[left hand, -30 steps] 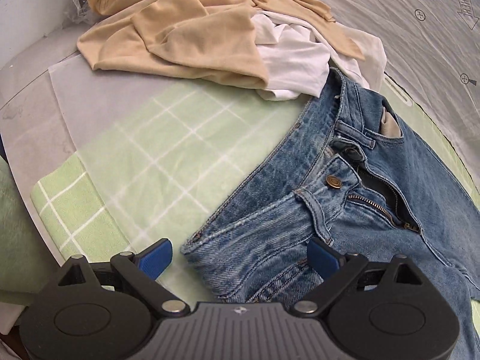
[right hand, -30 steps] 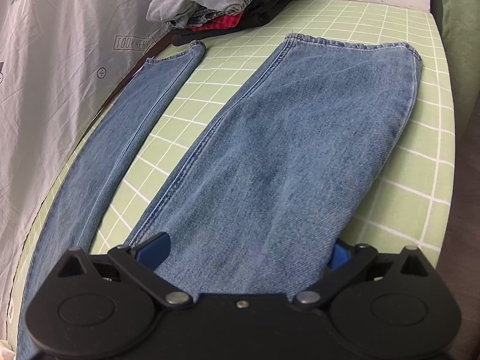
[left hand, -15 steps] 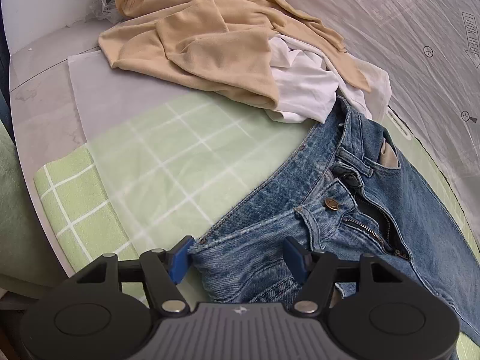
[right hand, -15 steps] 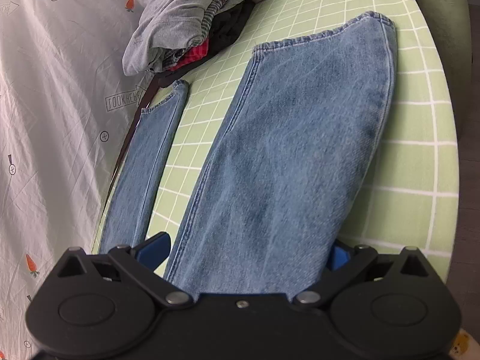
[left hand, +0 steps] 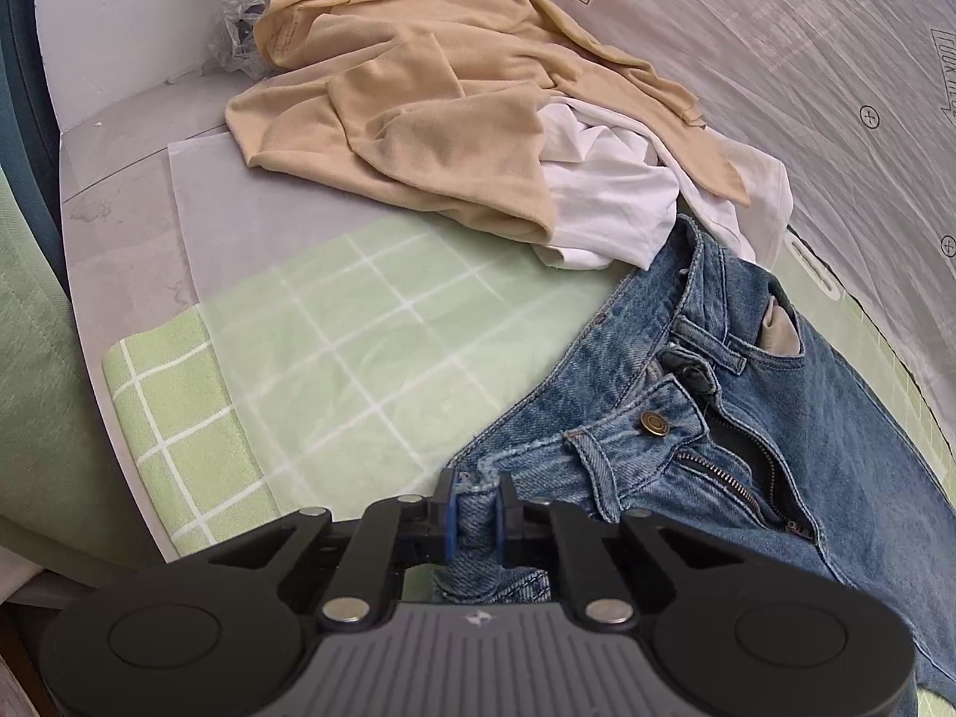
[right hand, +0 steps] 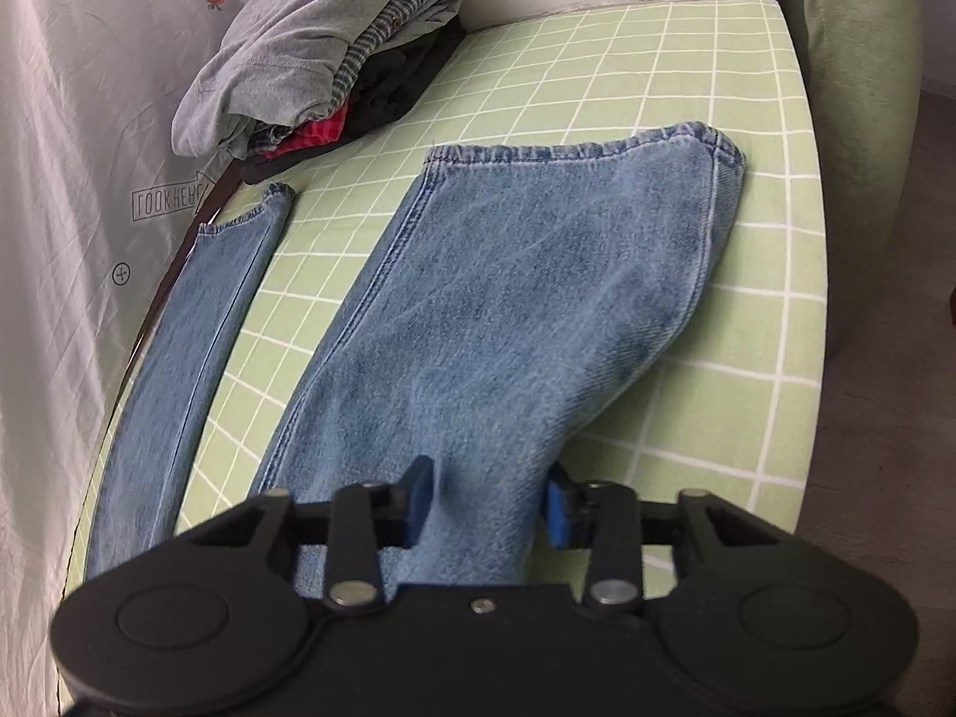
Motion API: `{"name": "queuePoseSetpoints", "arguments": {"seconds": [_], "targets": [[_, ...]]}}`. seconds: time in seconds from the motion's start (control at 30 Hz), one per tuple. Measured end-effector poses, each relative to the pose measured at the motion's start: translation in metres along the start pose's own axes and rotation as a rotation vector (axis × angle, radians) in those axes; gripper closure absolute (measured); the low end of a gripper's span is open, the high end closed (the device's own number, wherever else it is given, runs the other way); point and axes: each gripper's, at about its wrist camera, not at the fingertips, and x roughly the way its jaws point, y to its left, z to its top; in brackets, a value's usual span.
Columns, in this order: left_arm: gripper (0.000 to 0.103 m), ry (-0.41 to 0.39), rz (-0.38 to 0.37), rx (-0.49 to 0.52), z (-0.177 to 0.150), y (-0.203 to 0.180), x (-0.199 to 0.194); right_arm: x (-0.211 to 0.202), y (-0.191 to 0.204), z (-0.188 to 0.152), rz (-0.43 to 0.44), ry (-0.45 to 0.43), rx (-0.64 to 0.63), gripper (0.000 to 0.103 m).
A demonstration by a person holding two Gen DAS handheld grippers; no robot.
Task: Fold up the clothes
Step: 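Grasp the waistband with the left gripper while the right gripper grasps a leg hem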
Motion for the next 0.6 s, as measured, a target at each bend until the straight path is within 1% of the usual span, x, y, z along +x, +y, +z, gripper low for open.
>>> {"name": "queuePoseSetpoints", "arguments": {"seconds": [0.03, 0.07, 0.13, 0.27, 0.37, 0.5, 0.53, 0.6], "targets": [[0.092, -0.010, 0.003, -0.019, 0.001, -0.001, -0.004, -0.001, -0.002, 0.002, 0.012, 0.001, 0.007, 0.095], [0.092, -0.017, 0.002, -0.035, 0.002, -0.002, -0.007, -0.004, -0.004, 0.004, 0.024, 0.000, 0.010, 0.097], [0.092, -0.030, -0.005, -0.057, 0.007, -0.005, -0.016, -0.011, -0.002, 0.009, 0.049, -0.012, 0.004, 0.098], [0.093, -0.084, -0.046, -0.049, 0.020, -0.028, -0.041, -0.028, 0.017, 0.020, 0.112, -0.045, -0.027, 0.098], [0.093, -0.135, -0.089, -0.083, 0.033, -0.048, -0.059, -0.035, 0.040, 0.035, 0.185, -0.073, -0.026, 0.098], [0.093, -0.193, -0.144, -0.095, 0.051, -0.078, -0.070, -0.036, 0.072, 0.058, 0.272, -0.111, -0.019, 0.098], [0.093, -0.204, -0.148, -0.091, 0.055, -0.085, -0.070, -0.033, 0.082, 0.064, 0.287, -0.122, -0.031, 0.099], [0.093, -0.215, -0.126, -0.089, 0.059, -0.095, -0.061, -0.022, 0.100, 0.072, 0.291, -0.137, -0.073, 0.099]]}}
